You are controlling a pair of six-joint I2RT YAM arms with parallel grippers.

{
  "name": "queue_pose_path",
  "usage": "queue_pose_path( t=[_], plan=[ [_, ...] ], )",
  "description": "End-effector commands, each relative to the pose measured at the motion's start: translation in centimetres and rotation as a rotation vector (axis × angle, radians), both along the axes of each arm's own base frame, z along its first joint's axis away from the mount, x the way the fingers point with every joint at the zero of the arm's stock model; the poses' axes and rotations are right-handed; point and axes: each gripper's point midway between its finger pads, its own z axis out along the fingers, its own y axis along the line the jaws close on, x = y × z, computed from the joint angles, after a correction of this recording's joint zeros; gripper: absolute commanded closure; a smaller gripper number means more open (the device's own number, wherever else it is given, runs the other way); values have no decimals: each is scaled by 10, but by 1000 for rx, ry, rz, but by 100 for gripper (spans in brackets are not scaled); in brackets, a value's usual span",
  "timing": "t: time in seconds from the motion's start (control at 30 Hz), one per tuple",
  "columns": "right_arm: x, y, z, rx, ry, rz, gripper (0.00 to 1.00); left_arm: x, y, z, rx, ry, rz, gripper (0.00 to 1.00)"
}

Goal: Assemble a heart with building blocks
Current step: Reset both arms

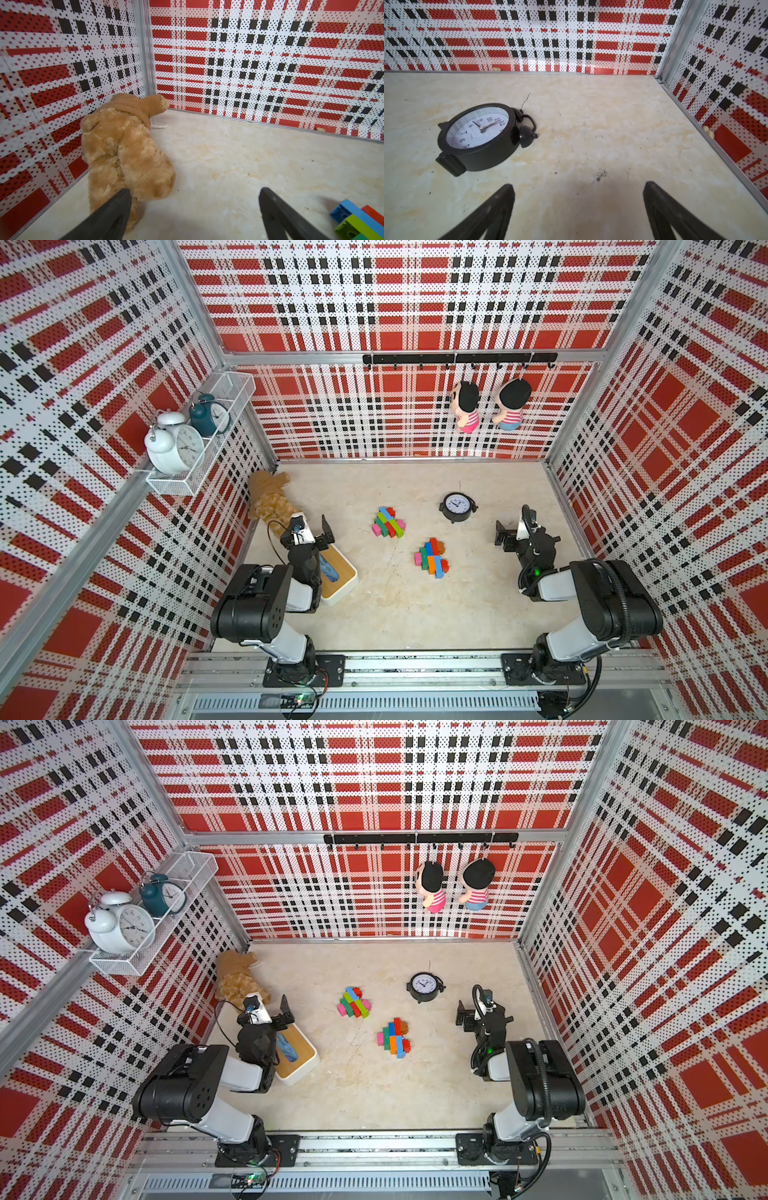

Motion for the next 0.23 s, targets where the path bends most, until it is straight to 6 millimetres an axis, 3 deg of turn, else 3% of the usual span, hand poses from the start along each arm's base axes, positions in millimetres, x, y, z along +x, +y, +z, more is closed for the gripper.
queue_pose_path(
  t=[0.0, 0.2],
  plan=[
    [2, 0, 21, -20, -91, -18, 0, 3, -1, 12, -10, -50, -12, 2],
    [4, -2, 18, -18, -78, -28, 0, 3, -2, 13, -6, -52, -7, 2]
  ],
)
